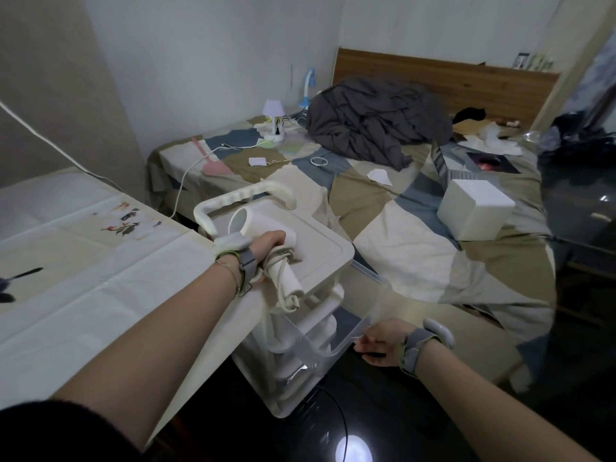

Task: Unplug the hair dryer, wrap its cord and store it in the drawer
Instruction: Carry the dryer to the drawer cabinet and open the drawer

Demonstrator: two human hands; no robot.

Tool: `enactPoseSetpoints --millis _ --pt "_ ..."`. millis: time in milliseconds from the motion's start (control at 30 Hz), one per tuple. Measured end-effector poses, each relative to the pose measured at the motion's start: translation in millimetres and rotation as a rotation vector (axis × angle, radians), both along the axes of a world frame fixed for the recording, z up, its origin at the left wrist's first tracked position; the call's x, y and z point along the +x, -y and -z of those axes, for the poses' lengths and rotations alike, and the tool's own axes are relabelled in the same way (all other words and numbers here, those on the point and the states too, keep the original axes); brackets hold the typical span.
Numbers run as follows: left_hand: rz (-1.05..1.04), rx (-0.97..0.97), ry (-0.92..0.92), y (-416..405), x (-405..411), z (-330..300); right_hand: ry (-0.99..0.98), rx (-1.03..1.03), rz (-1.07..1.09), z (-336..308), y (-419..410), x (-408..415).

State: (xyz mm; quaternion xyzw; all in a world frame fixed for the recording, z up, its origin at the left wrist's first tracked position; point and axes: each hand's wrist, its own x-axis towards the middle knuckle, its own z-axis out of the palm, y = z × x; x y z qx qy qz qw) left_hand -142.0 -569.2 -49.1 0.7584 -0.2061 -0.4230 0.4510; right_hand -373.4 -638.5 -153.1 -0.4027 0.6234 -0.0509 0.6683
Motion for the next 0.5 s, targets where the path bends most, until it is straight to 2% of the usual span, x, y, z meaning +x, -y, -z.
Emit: enactPoseSetpoints --millis 167,300,433,500 --pt "-0.005 -0.051 0.028 -0.8 -2.3 -0.1 -0.008 0.001 -0.026 -6.2 0.1 -6.7" --pt "-0.002 -0.098 0.181 -6.5 -8.8 2.3 -0.027 -0.001 -0.040 -9.0 -2.5 -9.1" --pt "0.054 -0.067 0.281 -10.3 -16.1 5.9 -0.023 -0.007 -0.052 -9.0 -5.4 -12.0" --pt "0.078 -0.054 0.264 -11.6 -21.1 6.3 -0.028 -0.021 -0.054 -9.5 -6.4 -11.6"
